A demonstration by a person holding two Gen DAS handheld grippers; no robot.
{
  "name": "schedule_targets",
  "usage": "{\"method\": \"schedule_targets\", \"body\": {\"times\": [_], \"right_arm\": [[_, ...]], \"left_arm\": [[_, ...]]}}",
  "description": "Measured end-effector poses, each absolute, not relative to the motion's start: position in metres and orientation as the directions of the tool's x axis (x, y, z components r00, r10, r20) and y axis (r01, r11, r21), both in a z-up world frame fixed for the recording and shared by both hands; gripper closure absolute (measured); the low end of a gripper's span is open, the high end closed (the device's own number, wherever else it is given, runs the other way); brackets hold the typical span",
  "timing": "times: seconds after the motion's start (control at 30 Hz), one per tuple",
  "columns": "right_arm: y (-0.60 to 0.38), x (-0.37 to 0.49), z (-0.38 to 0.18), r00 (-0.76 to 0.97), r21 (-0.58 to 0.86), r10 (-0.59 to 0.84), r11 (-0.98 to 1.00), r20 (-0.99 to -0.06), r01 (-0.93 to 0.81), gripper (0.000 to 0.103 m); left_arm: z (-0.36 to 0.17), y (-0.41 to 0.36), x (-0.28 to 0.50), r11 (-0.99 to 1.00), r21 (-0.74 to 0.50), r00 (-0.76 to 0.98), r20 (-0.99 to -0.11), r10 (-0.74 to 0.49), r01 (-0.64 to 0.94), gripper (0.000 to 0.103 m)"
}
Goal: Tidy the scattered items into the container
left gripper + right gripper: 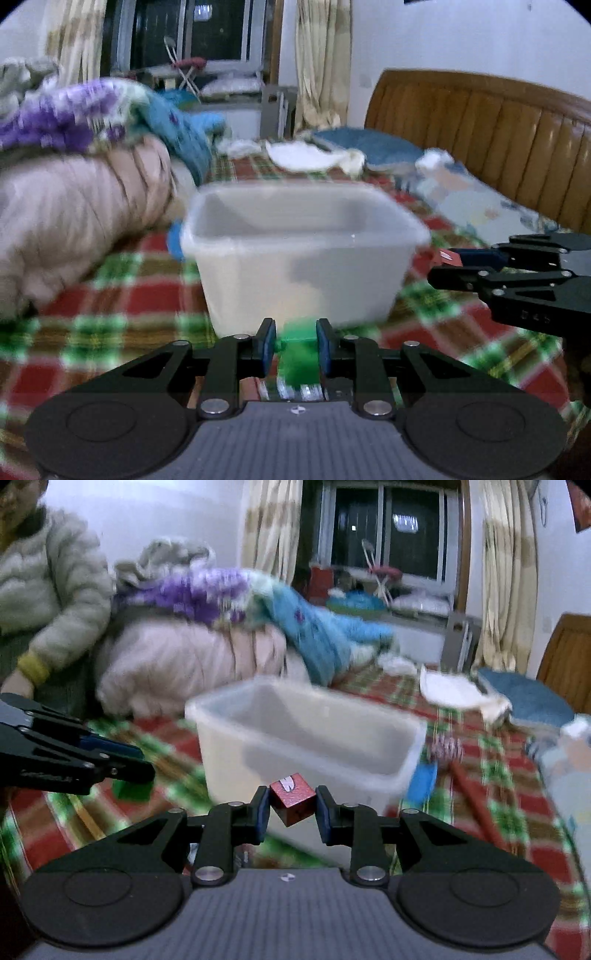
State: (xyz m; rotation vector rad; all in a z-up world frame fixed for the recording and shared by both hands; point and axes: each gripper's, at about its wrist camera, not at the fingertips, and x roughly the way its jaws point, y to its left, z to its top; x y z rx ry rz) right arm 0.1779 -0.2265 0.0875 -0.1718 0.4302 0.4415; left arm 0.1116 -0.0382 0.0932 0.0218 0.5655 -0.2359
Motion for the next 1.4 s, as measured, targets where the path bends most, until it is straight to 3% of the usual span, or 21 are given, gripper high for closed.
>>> {"method": "schedule_targets", "body": {"times": [0.17, 0.4, 0.53, 0.57, 0.63, 0.83, 0.93, 1.13, 1.17, 1.23, 1.27, 1.4], "right_arm": [[-0.211, 0.212, 0.122, 0.836, -0.112, 0.375, 0.886, -0.400, -0.451, 0.073], [-0.202, 0.273, 0.117, 0.824, -0.097, 0.338, 0.901, -0.455, -0.423, 0.073], [-0.208, 0.271, 0.112, 0.828, -0.083, 0.337, 0.906, -0.448, -0.414, 0.073], [-0.210, 0.265, 0.110, 0.830, -0.081, 0.342, 0.906, -0.440, -0.416, 0.073], [-0.214, 0.255, 0.106, 0.831, -0.084, 0.344, 0.904, -0.438, -0.418, 0.073], [-0.218, 0.222, 0.102, 0.829, -0.057, 0.373, 0.900, -0.417, -0.433, 0.073], [-0.216, 0.206, 0.100, 0.824, -0.042, 0.389, 0.896, -0.412, -0.443, 0.073], [-0.210, 0.188, 0.091, 0.803, -0.033, 0.406, 0.885, -0.436, -0.465, 0.073], [-0.209, 0.188, 0.089, 0.800, -0.029, 0.410, 0.883, -0.438, -0.469, 0.073], [-0.206, 0.188, 0.086, 0.796, -0.027, 0.414, 0.881, -0.441, -0.473, 0.073], [-0.205, 0.188, 0.085, 0.794, -0.023, 0.416, 0.880, -0.443, -0.474, 0.073], [-0.205, 0.187, 0.079, 0.787, -0.007, 0.425, 0.878, -0.448, -0.478, 0.073]], "left_arm": [[0.134, -0.036, 0.154, 0.975, -0.038, 0.839, -0.503, -0.208, 0.219, 0.076], [0.141, -0.035, 0.220, 0.981, -0.069, 0.827, -0.530, -0.189, 0.179, 0.075], [0.138, -0.029, 0.201, 0.974, -0.068, 0.838, -0.499, -0.220, 0.215, 0.074], [0.134, -0.027, 0.188, 0.971, -0.056, 0.838, -0.494, -0.231, 0.234, 0.072], [0.114, -0.022, 0.157, 0.965, -0.016, 0.835, -0.497, -0.235, 0.262, 0.052], [0.024, -0.010, 0.093, 0.971, -0.038, 0.776, -0.594, -0.212, 0.237, 0.041], [-0.008, -0.010, 0.091, 0.970, -0.083, 0.730, -0.644, -0.228, 0.229, 0.041], [-0.023, -0.018, 0.096, 0.962, -0.039, 0.748, -0.621, -0.235, 0.270, 0.042], [-0.025, -0.020, 0.098, 0.962, -0.029, 0.749, -0.621, -0.231, 0.273, 0.045], [-0.029, -0.016, 0.104, 0.963, -0.039, 0.743, -0.629, -0.230, 0.265, 0.067], [-0.031, -0.014, 0.108, 0.965, -0.047, 0.734, -0.639, -0.227, 0.258, 0.071], [-0.034, -0.013, 0.111, 0.964, -0.047, 0.733, -0.640, -0.229, 0.260, 0.071]]}}
